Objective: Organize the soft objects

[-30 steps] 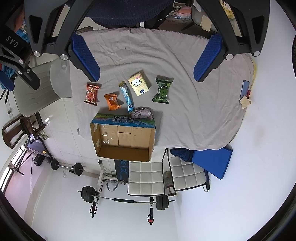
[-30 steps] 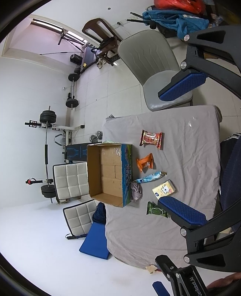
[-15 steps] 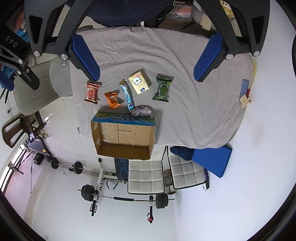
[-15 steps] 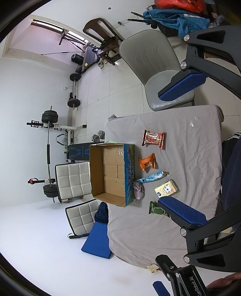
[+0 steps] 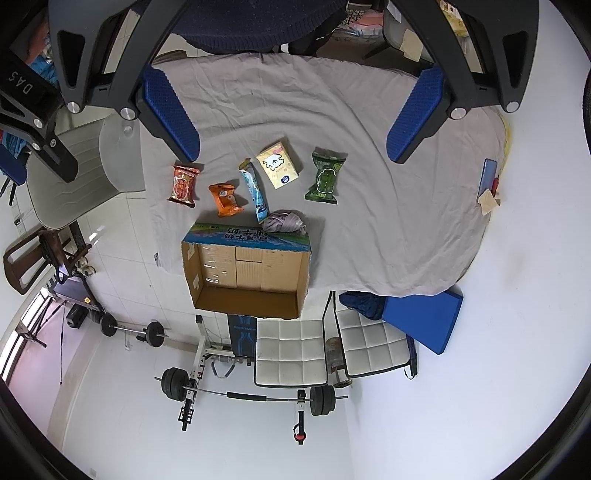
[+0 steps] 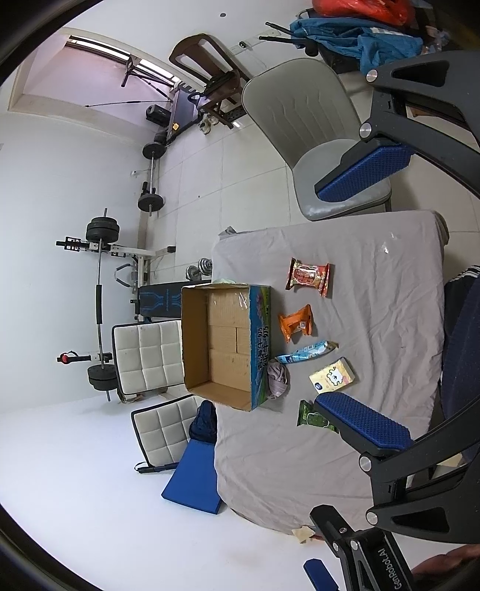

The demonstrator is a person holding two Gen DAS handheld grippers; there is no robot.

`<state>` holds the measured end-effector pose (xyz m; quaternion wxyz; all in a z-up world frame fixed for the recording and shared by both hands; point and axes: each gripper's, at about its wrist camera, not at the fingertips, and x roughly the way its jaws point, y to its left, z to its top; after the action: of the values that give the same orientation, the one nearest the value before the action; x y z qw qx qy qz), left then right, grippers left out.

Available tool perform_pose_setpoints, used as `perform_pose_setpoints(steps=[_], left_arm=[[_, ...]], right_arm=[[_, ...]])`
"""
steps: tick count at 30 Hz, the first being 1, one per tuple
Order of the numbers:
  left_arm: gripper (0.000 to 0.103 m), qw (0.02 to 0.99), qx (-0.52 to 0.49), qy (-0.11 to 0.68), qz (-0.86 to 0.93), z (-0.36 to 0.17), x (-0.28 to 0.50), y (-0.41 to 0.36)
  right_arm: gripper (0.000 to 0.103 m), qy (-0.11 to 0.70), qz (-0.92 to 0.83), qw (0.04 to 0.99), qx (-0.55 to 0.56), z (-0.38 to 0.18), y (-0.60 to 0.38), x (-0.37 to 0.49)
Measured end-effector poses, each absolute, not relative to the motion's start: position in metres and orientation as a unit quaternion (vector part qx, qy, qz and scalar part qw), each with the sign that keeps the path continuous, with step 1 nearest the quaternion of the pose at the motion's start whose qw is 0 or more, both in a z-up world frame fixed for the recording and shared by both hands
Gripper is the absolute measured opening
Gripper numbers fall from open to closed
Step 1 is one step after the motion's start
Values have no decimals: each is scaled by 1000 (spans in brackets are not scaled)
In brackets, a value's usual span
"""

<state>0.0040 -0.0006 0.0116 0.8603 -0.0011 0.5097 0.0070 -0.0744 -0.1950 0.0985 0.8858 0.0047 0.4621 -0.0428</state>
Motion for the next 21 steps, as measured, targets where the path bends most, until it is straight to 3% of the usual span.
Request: perform_pose_setpoints(steps=[21], left_arm=[[103, 858, -4, 513, 4, 15, 9, -7]], right_arm=[[103, 460, -41, 887, 1, 99, -190, -74]])
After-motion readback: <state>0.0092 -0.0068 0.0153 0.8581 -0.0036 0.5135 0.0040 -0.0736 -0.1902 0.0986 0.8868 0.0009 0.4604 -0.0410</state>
